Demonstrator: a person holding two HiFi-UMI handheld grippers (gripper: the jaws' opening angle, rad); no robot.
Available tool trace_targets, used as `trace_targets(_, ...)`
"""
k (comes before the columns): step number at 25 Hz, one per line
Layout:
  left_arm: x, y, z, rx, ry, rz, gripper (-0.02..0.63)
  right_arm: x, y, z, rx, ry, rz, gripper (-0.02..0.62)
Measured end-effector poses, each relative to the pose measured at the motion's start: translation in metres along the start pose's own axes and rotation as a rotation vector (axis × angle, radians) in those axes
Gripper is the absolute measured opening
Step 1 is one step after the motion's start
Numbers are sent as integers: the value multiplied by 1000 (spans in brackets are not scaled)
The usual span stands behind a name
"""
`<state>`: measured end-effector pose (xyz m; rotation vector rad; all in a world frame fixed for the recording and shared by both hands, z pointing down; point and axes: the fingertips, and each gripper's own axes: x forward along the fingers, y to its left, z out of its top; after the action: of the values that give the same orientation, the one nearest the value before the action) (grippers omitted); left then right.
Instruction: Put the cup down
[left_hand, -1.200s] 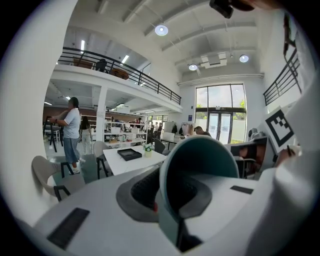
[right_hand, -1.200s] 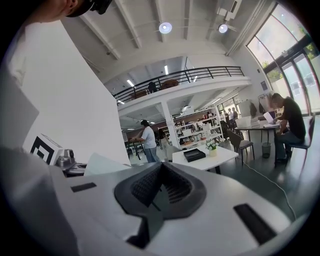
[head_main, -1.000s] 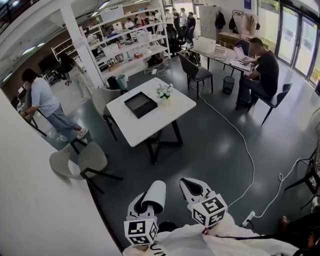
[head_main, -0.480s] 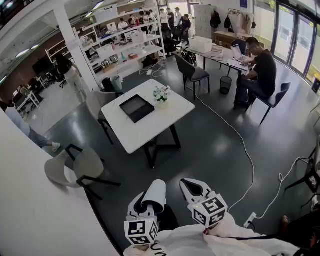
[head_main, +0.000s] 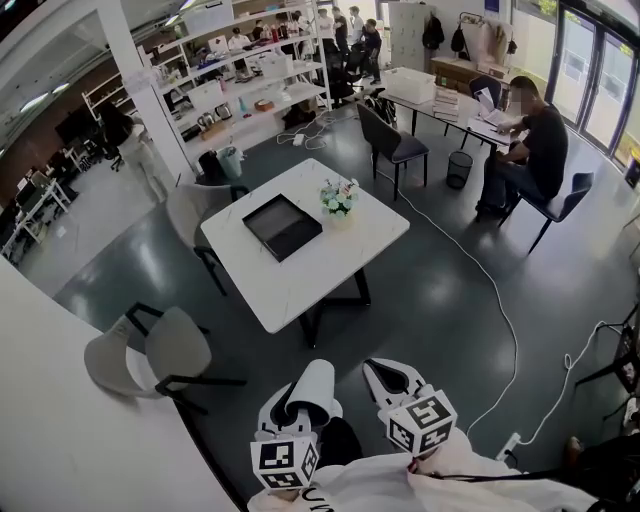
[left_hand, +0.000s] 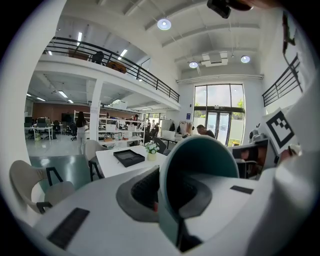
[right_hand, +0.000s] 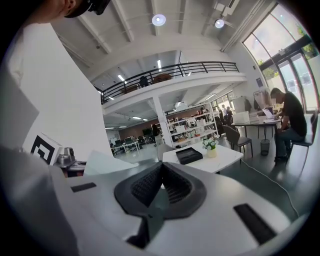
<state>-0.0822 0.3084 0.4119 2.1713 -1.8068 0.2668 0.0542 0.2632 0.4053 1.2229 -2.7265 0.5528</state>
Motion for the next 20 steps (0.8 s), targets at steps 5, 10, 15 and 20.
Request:
trace_targets(5,38,41,20,-14,14,-7,38,58,-2,17,1,22,-1,5)
trace_targets(10,71,82,38,-26,18,-10,37,111,-7,30,0,47,-24,5)
trace_targets(15,111,121,51,-32,25,-18,38,166,-16,41,-1,61,-40,5)
trace_targets(20,141,154,61,-32,39,-37,37,210,-16,52,5,65,-59,5)
